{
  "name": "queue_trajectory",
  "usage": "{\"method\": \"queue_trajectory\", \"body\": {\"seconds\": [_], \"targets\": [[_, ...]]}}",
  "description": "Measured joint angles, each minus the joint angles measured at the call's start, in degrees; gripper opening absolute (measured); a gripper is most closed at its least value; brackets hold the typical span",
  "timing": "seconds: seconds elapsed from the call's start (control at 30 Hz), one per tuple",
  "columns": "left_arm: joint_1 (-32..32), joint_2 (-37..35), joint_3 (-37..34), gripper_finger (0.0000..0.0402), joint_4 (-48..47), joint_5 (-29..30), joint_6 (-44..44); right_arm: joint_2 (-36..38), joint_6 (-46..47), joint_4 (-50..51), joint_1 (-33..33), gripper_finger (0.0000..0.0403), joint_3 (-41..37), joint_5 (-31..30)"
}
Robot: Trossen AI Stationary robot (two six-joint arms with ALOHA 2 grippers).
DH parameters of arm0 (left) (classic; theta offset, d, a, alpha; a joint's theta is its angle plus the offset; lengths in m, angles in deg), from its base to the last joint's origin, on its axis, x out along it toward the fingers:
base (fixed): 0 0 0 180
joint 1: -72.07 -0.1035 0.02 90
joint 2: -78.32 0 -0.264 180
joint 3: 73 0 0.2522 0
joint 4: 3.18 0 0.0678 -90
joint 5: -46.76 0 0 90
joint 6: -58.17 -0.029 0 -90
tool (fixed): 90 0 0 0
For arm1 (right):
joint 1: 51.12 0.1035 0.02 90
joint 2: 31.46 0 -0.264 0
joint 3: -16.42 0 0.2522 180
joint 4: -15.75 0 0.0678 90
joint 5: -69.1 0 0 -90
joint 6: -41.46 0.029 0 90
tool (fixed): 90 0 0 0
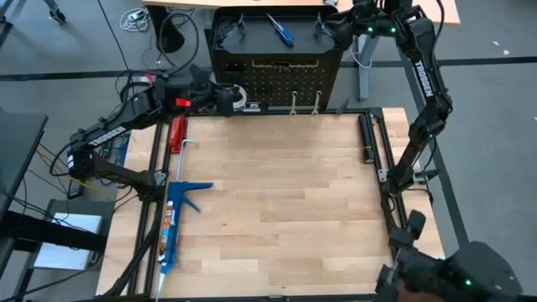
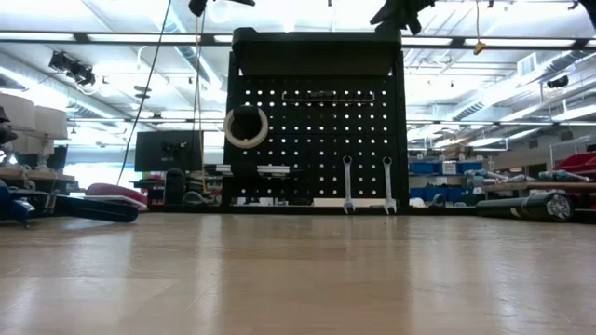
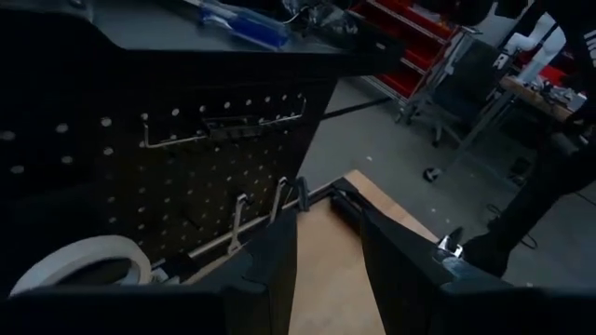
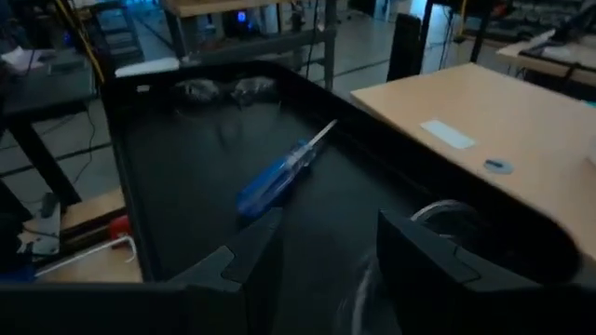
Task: Hang tools onto peg board
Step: Remove the right black safety glasses from the black pegboard
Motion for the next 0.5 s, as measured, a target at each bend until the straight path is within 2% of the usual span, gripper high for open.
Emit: {"method": "queue_trajectory", "body": {"seconds": [0.17, 0.37, 0.5], "targets": [[0.0, 0.0, 0.0, 0.0126, 0.0, 0.9, -0.3, 0.8, 0.2, 0.5, 3.0, 0.0174, 1.4, -3.3], [0.0, 0.0, 0.0, 0.0126, 0.1, 0.9, -3.9, 2.8, 9.3, -4.8, 6.1, 0.0174, 1.7, -4.5], [0.0, -0.1, 0.0, 0.0126, 0.1, 0.5, -4.5, 4.3, 9.3, -4.4, 8.9, 0.0174, 1.5, -10.2]]}}
